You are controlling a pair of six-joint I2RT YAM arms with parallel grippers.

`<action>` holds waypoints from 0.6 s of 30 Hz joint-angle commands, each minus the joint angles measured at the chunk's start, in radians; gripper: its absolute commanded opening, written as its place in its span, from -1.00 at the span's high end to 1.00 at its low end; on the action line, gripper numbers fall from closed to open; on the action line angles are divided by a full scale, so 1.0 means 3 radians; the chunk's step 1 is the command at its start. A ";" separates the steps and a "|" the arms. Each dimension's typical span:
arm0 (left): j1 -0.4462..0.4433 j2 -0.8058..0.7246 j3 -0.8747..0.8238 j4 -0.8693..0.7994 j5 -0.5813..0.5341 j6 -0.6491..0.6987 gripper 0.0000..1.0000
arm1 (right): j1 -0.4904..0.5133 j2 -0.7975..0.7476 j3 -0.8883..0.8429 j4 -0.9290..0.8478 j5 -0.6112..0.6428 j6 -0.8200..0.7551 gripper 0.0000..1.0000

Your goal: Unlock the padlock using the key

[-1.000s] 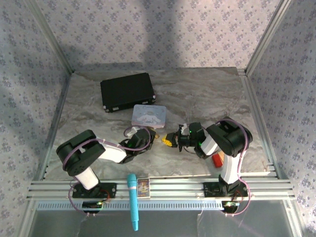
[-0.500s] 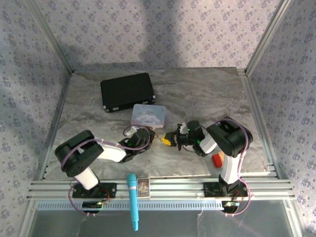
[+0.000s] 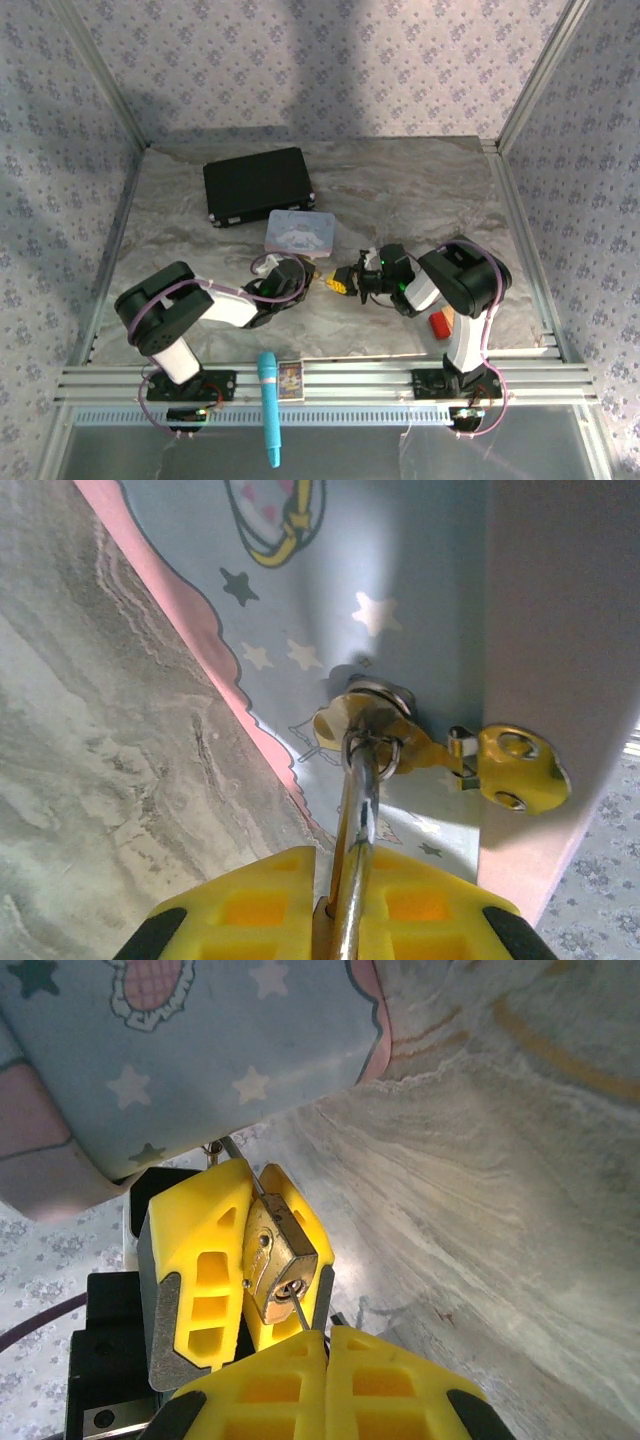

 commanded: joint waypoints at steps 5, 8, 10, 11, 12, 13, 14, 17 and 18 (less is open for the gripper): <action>-0.0196 0.0030 0.0120 0.0186 0.0802 -0.0017 1.00 | -0.0066 0.0150 0.0071 0.0348 0.0185 -0.0022 1.00; -0.0192 0.0010 0.0111 0.0169 0.0753 -0.0030 1.00 | -0.0056 0.0027 0.0027 0.0269 0.0250 -0.0171 1.00; -0.0188 0.0013 0.0160 0.0091 0.0747 -0.0023 1.00 | -0.0007 -0.0142 0.0017 0.0068 0.0308 -0.0386 1.00; -0.0187 0.0017 0.0196 0.0042 0.0755 -0.0010 1.00 | 0.0024 -0.0231 0.0011 -0.0056 0.0343 -0.0466 1.00; -0.0191 0.0025 0.0225 0.0019 0.0763 0.0011 1.00 | 0.0039 -0.0287 0.0005 -0.0106 0.0365 -0.0501 1.00; -0.0191 0.0040 0.0240 0.0015 0.0768 0.0017 1.00 | 0.0048 -0.0332 0.0002 -0.0122 0.0363 -0.0509 1.00; -0.0196 0.0052 0.0242 0.0032 0.0770 0.0006 1.00 | 0.0038 -0.0363 -0.0009 -0.0113 0.0354 -0.0500 1.00; -0.0196 0.0090 0.0199 0.0174 0.0761 -0.0037 1.00 | -0.0010 -0.0355 -0.0009 -0.0102 0.0308 -0.0463 1.00; -0.0196 0.0100 0.0187 0.0213 0.0763 -0.0054 1.00 | -0.0020 -0.0326 0.0005 -0.0083 0.0290 -0.0434 1.00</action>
